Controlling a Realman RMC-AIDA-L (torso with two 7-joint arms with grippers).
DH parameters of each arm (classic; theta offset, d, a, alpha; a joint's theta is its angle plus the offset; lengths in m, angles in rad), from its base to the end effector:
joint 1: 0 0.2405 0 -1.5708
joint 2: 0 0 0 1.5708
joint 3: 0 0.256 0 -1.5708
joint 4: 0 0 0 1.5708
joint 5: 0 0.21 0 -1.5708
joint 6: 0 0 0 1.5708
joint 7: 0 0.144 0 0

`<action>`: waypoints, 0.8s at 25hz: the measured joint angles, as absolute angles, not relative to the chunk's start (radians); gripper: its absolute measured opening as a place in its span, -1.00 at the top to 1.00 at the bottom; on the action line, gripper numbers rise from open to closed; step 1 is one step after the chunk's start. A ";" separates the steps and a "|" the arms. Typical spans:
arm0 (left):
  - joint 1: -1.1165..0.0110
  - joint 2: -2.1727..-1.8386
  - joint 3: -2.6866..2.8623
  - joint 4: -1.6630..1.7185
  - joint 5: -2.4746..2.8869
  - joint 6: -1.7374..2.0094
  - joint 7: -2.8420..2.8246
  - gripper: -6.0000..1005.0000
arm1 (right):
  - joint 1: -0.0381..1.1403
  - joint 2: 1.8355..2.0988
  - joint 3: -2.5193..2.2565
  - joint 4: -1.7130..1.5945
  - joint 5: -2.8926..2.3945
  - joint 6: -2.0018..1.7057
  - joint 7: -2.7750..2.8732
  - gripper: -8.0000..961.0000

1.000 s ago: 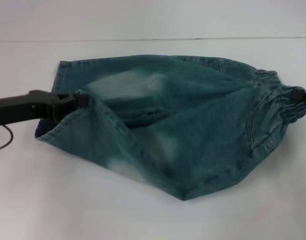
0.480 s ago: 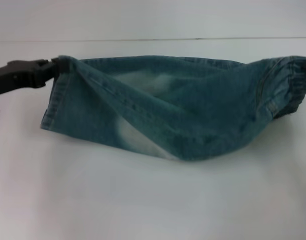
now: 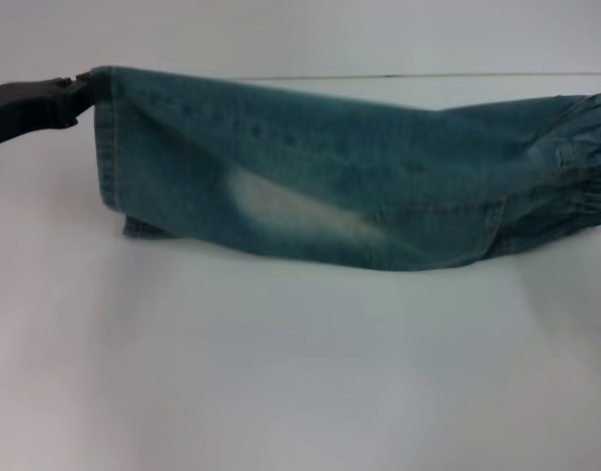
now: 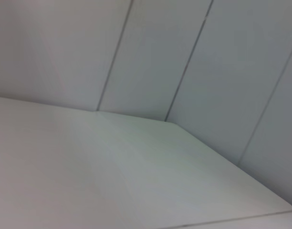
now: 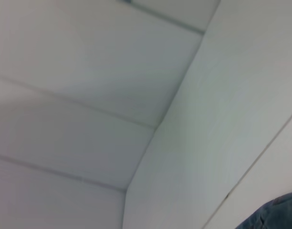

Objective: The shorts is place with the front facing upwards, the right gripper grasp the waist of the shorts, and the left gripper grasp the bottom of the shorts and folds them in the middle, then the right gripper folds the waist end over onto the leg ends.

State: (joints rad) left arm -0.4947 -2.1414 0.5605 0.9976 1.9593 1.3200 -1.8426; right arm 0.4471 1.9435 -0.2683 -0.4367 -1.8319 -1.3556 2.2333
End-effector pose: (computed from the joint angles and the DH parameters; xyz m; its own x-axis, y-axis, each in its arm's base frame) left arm -0.2634 0.3737 0.0752 0.5571 0.4236 0.7143 0.7895 -0.5369 -0.2973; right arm 0.3565 0.3365 0.0906 -0.3330 -0.5283 -0.7810 -0.9088 -0.0411 0.4153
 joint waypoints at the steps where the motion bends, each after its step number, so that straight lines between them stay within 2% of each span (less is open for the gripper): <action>1: -0.497 -2.141 0.560 0.994 1.957 1.305 -1.842 0.89 | 0.447 1.943 -0.249 -0.426 -1.831 -1.348 2.233 0.89; 9: -0.520 -2.141 0.564 0.951 1.955 1.224 -1.825 0.89 | 0.446 1.946 -0.178 -0.374 -1.801 -1.292 2.226 0.87; 20: -0.549 -2.138 0.582 0.894 1.961 1.142 -1.803 0.90 | 0.465 1.967 -0.169 -0.362 -1.717 -1.194 2.187 0.82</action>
